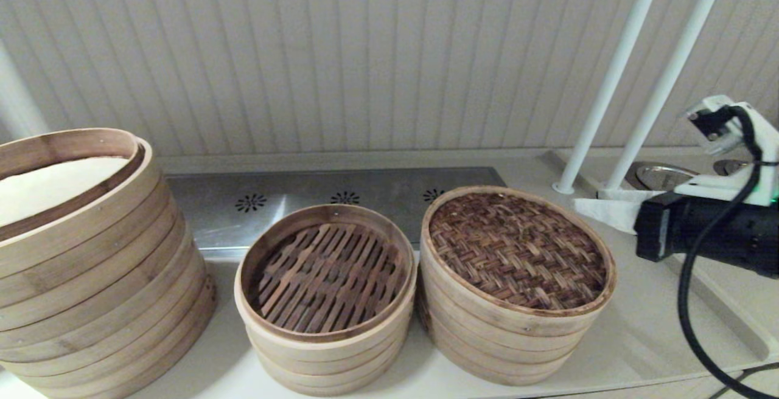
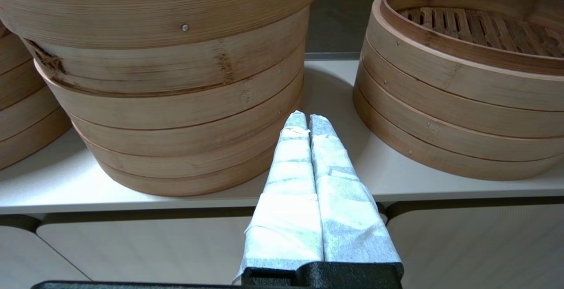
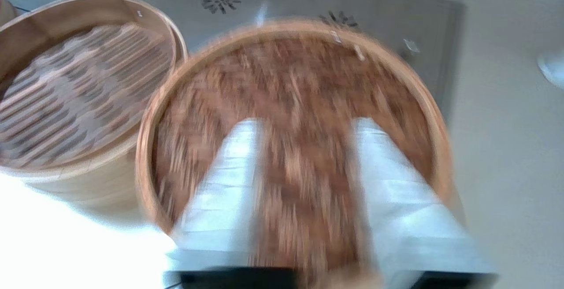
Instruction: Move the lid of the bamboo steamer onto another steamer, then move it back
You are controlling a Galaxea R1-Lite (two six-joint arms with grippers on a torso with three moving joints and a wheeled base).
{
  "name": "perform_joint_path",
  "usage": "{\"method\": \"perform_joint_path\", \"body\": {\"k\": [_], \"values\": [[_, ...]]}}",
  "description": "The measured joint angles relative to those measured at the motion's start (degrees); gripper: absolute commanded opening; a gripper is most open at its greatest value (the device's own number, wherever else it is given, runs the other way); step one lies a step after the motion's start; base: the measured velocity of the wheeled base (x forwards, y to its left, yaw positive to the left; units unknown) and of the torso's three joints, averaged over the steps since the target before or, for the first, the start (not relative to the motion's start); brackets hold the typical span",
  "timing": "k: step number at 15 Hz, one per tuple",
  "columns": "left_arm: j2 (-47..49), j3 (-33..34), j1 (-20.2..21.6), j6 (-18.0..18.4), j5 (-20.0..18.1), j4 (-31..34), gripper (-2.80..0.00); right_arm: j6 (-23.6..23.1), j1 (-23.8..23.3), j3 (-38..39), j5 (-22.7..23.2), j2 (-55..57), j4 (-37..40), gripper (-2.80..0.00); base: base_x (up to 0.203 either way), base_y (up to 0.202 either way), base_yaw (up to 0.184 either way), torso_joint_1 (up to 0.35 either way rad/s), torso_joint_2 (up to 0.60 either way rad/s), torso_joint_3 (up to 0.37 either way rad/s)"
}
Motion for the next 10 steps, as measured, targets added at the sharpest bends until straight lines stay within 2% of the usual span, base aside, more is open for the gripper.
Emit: {"method": "perform_joint_path", "body": {"k": [1,3,7,9,10], "values": [[0.0,0.0,0.0,0.02,0.0,0.0,-2.8,0.52,-0.3,0.69,-1.12,-3.32,3.92,-2.8,0.0,0.0,0.0,0.0,0.0,0.0],[0.0,0.0,0.0,0.01,0.0,-0.02,-2.8,2.07,-1.05,4.67,-6.93,-9.86,10.37,-2.8,0.0,0.0,0.0,0.0,0.0,0.0],[0.0,0.0,0.0,0.02,0.0,0.0,-2.8,4.81,-1.75,16.43,-22.95,-21.26,12.51,-2.8,0.0,0.0,0.0,0.0,0.0,0.0],[0.0,0.0,0.0,0.02,-0.02,0.0,-2.8,6.33,-2.05,22.6,-28.38,-26.31,12.67,-2.8,0.0,0.0,0.0,0.0,0.0,0.0],[0.0,0.0,0.0,0.02,0.0,0.0,-2.8,8.19,-2.27,25.09,-29.61,-28.52,12.71,-2.8,0.0,0.0,0.0,0.0,0.0,0.0]]}}
